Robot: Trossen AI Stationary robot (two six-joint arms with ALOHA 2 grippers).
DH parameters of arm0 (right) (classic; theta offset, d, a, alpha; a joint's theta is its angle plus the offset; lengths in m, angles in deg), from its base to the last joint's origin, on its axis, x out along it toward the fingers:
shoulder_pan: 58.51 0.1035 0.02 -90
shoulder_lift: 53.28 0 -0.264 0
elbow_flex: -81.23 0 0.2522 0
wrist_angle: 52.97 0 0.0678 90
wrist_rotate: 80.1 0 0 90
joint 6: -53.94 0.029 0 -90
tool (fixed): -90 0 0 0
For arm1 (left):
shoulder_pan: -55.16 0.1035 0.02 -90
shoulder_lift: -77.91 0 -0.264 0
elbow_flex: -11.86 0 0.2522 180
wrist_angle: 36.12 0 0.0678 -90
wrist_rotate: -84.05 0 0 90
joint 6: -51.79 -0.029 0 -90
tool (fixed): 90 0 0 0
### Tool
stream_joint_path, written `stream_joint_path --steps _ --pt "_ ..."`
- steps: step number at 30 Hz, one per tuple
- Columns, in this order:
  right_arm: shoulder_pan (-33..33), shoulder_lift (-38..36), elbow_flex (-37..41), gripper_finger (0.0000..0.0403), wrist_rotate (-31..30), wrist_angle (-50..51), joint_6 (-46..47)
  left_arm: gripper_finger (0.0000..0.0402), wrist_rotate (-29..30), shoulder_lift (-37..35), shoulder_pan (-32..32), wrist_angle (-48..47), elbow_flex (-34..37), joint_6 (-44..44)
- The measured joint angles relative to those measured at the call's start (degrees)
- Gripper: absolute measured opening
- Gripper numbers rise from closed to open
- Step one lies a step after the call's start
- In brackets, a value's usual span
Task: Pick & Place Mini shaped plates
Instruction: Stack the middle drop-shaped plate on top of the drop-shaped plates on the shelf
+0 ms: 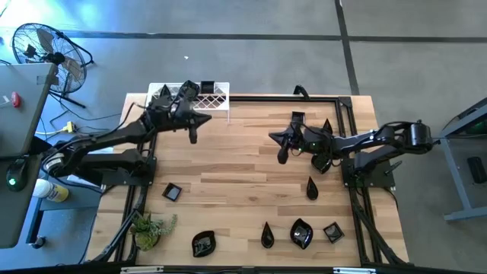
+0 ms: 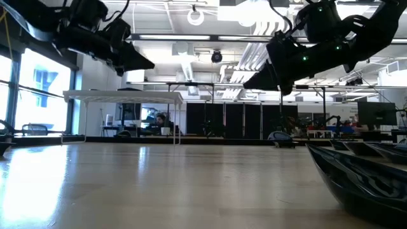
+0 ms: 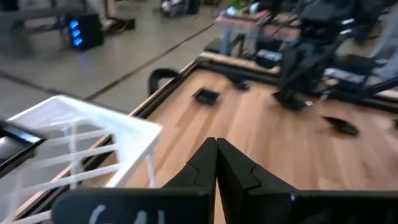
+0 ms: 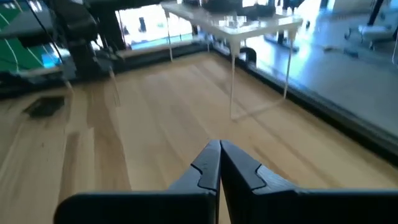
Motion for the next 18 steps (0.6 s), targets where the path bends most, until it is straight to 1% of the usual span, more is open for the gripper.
stream_joint_path --steps 2,4,6,9,11,14,18 --pt "0.0 -2.0 -1.2 0.0005 -1.3 5.9 0.9 0.0001 -1.8 0.0 0.0 2.4 1.3 0.0" --pt "0.0 -4.2 -3.2 0.0006 -4.4 13.9 3.1 0.0001 -2.7 0.0 0.0 4.9 2.8 0.0" --pt "0.0 -6.3 -5.9 0.0007 -6.5 24.5 6.6 0.0001 -3.6 0.0 0.0 8.1 4.5 0.0" --pt "0.0 -8.7 -11.3 0.0016 -6.4 42.5 11.5 0.0001 -4.3 0.0 0.0 12.7 7.1 0.9" --pt "0.0 -9.3 -15.3 0.0031 -5.4 54.7 15.3 0.0001 -4.6 0.0 0.0 14.8 8.5 1.3" --pt "0.0 -9.3 -20.2 0.0066 -4.6 71.3 21.7 0.0001 -5.0 0.0 0.0 15.1 9.2 1.4" --pt "0.0 -9.0 -23.7 0.0118 -0.5 87.9 31.9 0.0001 -5.3 0.0 0.0 14.6 9.4 1.5"
